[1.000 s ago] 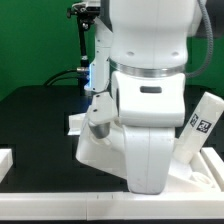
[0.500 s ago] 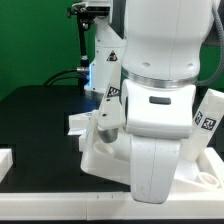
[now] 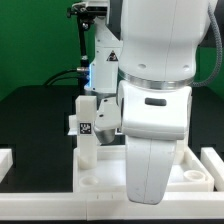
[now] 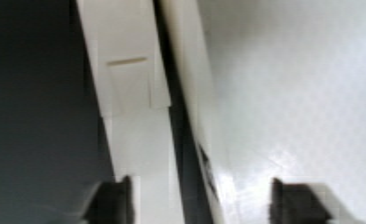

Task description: Assemble desk

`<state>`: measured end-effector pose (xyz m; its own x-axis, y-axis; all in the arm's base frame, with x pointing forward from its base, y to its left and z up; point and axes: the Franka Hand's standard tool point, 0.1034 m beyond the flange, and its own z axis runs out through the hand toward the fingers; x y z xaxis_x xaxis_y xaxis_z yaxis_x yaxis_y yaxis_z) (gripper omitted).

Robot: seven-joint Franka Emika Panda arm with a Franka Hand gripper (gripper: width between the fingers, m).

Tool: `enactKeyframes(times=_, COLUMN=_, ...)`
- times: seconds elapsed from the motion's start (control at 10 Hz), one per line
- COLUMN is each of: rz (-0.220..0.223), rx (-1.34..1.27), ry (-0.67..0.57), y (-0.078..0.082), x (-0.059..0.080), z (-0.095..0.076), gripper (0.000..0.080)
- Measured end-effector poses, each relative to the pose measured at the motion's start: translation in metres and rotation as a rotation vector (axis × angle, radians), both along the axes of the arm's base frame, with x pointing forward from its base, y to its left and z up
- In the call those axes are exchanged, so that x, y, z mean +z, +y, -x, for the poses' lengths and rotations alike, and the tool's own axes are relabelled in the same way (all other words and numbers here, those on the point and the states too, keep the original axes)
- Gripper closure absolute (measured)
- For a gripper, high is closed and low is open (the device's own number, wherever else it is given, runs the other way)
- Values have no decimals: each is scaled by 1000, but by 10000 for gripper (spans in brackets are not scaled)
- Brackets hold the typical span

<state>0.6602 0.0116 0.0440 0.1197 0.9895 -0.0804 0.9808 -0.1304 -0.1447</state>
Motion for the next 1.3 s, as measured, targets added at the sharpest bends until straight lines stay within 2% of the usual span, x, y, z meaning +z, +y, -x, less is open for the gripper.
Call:
enactKeyframes(times=0.1, rz=0, rx=-1, ry=0, y=-1, x=0, z=0, gripper=190)
enactKeyframes(times=0.2, rz=2, rx=-3, ry=-3, y=-2, x=2, z=-1, gripper=190)
enactKeyframes(times=0.3, rz=7, rx=-5, ry=-15, y=-4, x=11, z=-4, gripper=158)
enactKeyframes(times=0.5, rz=13, rx=-24, ry=-42, y=-5, x=34, z=-1, gripper=151)
enactKeyframes(times=0.6, rz=9, rx=-31, ry=-81, y=-4, x=41, z=1, gripper=151)
enactKeyframes(times=0.8, rz=13, rx=-56, ry=-65, y=-7, x=34, z=5, gripper=150)
enactKeyframes(times=1.0, rz=17, rx=-81, ry=-71, y=-8, x=37, z=4, gripper=150)
enactKeyframes(times=1.1, rz=17, rx=-108, ry=-88, y=-9, x=53, z=5, gripper=150)
enactKeyframes(times=1.3, rz=33, rx=-320, ry=-100, y=-15, x=84, z=31, gripper=150)
